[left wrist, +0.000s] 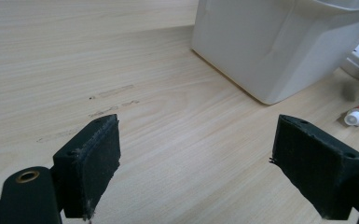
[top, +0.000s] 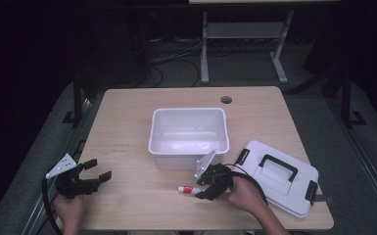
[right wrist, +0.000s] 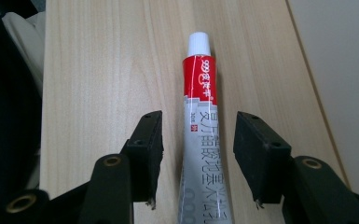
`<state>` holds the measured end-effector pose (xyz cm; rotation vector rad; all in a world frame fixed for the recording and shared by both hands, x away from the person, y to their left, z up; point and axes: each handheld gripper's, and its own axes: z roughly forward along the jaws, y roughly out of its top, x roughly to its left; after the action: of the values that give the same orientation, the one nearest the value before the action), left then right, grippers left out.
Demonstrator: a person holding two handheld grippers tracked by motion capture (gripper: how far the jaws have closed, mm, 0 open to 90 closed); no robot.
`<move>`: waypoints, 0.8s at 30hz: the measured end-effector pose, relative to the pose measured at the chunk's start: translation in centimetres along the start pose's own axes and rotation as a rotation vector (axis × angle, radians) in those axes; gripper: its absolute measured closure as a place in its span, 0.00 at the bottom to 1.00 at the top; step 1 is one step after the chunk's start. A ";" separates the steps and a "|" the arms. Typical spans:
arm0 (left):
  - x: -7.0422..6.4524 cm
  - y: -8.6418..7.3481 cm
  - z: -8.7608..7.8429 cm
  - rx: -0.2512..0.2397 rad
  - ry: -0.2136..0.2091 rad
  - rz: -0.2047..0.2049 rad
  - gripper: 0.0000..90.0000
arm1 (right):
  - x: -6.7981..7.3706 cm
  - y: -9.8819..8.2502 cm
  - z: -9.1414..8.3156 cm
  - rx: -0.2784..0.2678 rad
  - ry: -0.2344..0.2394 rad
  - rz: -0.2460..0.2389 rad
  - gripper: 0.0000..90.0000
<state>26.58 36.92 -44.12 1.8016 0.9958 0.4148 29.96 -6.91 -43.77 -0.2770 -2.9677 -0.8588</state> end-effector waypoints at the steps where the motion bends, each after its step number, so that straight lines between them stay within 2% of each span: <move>1: 0.0 0.0 0.1 0.001 0.000 0.000 0.16 | -0.1 0.0 0.1 0.005 -0.001 0.000 0.59; 7: -0.1 0.0 0.1 0.002 0.001 0.004 0.16 | -0.3 0.1 0.9 0.025 0.007 -0.011 0.61; 10: 0.0 0.0 0.0 0.001 0.000 -0.001 0.16 | -0.4 0.0 1.2 0.028 0.011 -0.009 0.66; 18: 0.0 0.0 0.0 0.001 0.002 -0.005 0.16 | -0.4 -0.1 1.4 0.024 -0.019 -0.043 0.76; 24: 0.1 0.0 0.0 -0.002 0.005 -0.008 0.16 | -0.3 0.0 1.4 0.027 -0.020 -0.059 0.78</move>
<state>26.60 37.02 -44.14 1.7951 1.0059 0.4153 30.31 -6.20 -45.00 -0.1998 -3.0177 -0.8264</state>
